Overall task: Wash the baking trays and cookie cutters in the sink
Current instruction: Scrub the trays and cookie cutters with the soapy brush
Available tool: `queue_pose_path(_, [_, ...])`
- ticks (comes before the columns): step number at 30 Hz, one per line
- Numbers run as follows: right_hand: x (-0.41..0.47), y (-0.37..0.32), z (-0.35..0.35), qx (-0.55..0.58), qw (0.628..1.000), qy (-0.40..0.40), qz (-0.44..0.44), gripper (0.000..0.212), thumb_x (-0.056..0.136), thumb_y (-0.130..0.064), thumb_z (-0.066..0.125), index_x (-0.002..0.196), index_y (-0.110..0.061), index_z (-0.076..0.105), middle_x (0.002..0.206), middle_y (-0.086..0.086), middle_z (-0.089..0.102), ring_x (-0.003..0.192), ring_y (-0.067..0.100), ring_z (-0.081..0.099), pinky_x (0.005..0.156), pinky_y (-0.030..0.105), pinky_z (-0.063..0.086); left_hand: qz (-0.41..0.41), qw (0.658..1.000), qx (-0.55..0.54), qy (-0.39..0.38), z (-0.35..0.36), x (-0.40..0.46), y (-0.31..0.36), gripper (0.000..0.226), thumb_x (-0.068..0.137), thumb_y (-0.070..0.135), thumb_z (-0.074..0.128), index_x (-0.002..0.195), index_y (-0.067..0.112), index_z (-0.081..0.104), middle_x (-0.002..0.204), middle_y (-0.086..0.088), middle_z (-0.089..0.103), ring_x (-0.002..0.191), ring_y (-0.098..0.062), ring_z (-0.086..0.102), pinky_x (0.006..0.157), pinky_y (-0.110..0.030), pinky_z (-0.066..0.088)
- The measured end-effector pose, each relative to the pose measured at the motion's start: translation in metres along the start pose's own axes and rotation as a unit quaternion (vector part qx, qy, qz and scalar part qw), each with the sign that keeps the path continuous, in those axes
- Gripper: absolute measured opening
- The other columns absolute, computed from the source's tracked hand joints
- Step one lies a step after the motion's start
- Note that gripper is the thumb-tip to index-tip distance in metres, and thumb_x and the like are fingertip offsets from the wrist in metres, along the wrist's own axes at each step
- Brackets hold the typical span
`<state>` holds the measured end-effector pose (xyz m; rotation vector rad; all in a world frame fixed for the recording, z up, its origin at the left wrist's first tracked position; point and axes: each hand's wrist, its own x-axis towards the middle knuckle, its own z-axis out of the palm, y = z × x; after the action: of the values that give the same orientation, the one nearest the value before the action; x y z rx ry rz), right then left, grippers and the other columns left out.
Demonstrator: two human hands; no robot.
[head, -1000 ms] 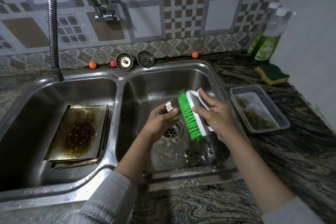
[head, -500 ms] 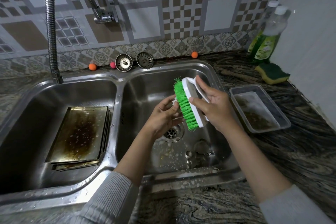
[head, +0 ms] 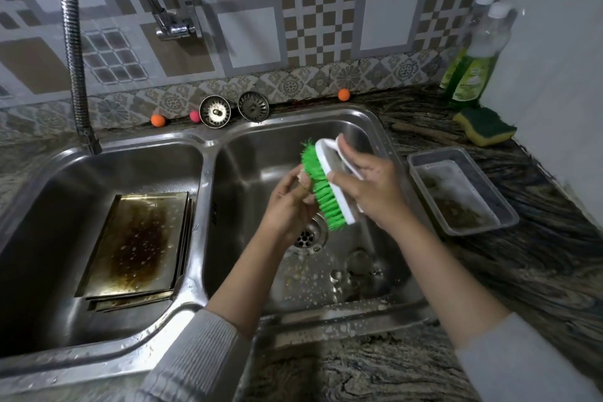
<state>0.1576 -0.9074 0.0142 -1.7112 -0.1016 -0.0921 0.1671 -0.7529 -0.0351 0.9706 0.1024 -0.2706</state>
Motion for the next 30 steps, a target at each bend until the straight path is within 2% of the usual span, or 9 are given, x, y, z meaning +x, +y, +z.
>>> queue_pose_path(2, [-0.01,0.014,0.007,0.011,1.0,-0.008,0.021,0.063,0.075,-0.018,0.075,0.133,-0.024,0.052,0.124,-0.012,0.059,0.105,-0.001,0.057,0.093,0.027,0.049,0.028,0.999,-0.019,0.037,-0.001,0.003,0.006,0.036,0.083,0.015,0.055,0.119,0.008,0.054,0.068,0.003,0.062,0.047,-0.003,0.047,0.054,-0.021,0.051])
queue_pose_path(4, [-0.025,0.031,0.008,0.006,0.998,-0.045,0.048,0.061,0.077,-0.008,0.075,0.132,-0.019,0.052,0.128,-0.009,0.056,0.113,0.003,0.056,0.098,0.027,0.047,0.051,0.995,-0.047,0.076,-0.011,0.003,0.017,0.03,0.086,0.012,0.053,0.116,0.01,0.055,0.069,0.003,0.064,0.048,-0.004,0.052,0.051,-0.02,0.051])
queue_pose_path(8, [-0.046,0.049,0.007,-0.016,0.993,-0.079,0.082,0.06,0.075,-0.002,0.075,0.129,-0.018,0.054,0.127,-0.011,0.053,0.108,-0.006,0.056,0.085,0.008,0.043,0.082,0.988,-0.011,0.134,-0.037,0.0,0.036,0.02,0.09,0.006,0.054,0.106,0.017,0.059,0.084,0.0,0.068,0.065,-0.008,0.067,0.063,-0.02,0.055])
queue_pose_path(12, [-0.037,0.041,0.005,-0.002,0.996,-0.04,0.082,0.059,0.076,-0.005,0.075,0.128,-0.022,0.056,0.123,-0.019,0.056,0.1,-0.011,0.057,0.083,0.013,0.046,0.057,0.985,0.101,0.127,-0.064,-0.025,0.044,0.03,0.085,0.0,0.062,0.107,0.021,0.063,0.093,-0.004,0.065,0.078,-0.015,0.063,0.066,-0.022,0.052])
queue_pose_path(17, [-0.032,0.028,0.03,0.014,0.996,-0.056,0.07,0.058,0.077,0.002,0.073,0.129,-0.014,0.055,0.124,-0.018,0.053,0.102,-0.019,0.052,0.083,0.005,0.043,0.041,0.971,0.095,0.216,-0.115,-0.068,0.063,0.035,0.082,-0.004,0.064,0.108,0.02,0.062,0.103,-0.007,0.065,0.088,-0.022,0.065,0.075,-0.031,0.052])
queue_pose_path(19, [-0.032,0.027,0.046,0.006,0.995,-0.063,0.076,0.058,0.076,-0.001,0.074,0.129,-0.017,0.056,0.127,-0.016,0.053,0.108,-0.016,0.051,0.089,0.009,0.043,0.023,0.961,0.131,0.243,-0.142,-0.084,0.074,0.033,0.081,-0.002,0.067,0.105,0.02,0.064,0.109,-0.01,0.064,0.093,-0.025,0.065,0.075,-0.033,0.053])
queue_pose_path(22, [-0.036,0.025,0.073,-0.007,0.993,-0.075,0.088,0.058,0.076,-0.005,0.075,0.128,-0.024,0.057,0.124,-0.022,0.055,0.11,-0.008,0.054,0.095,0.021,0.044,-0.006,0.936,0.224,0.27,-0.177,-0.106,0.088,0.026,0.081,0.0,0.07,0.1,0.017,0.062,0.103,-0.011,0.064,0.093,-0.026,0.063,0.076,-0.038,0.05])
queue_pose_path(27, [-0.044,0.018,0.111,-0.003,0.993,-0.075,0.089,0.058,0.076,0.0,0.073,0.128,-0.018,0.057,0.126,-0.016,0.054,0.114,-0.003,0.053,0.098,0.023,0.044,-0.072,0.895,0.351,0.266,-0.222,-0.119,0.088,0.03,0.077,-0.006,0.072,0.096,0.011,0.058,0.087,-0.008,0.064,0.082,-0.024,0.061,0.064,-0.03,0.05])
queue_pose_path(30, [-0.049,0.015,0.123,-0.007,0.993,-0.073,0.088,0.058,0.076,0.001,0.073,0.129,-0.017,0.056,0.124,-0.017,0.054,0.115,-0.005,0.052,0.099,0.02,0.042,-0.108,0.806,0.555,0.178,-0.239,-0.111,0.082,0.024,0.074,-0.005,0.071,0.094,0.007,0.065,0.085,-0.012,0.067,0.082,-0.025,0.063,0.061,-0.025,0.047])
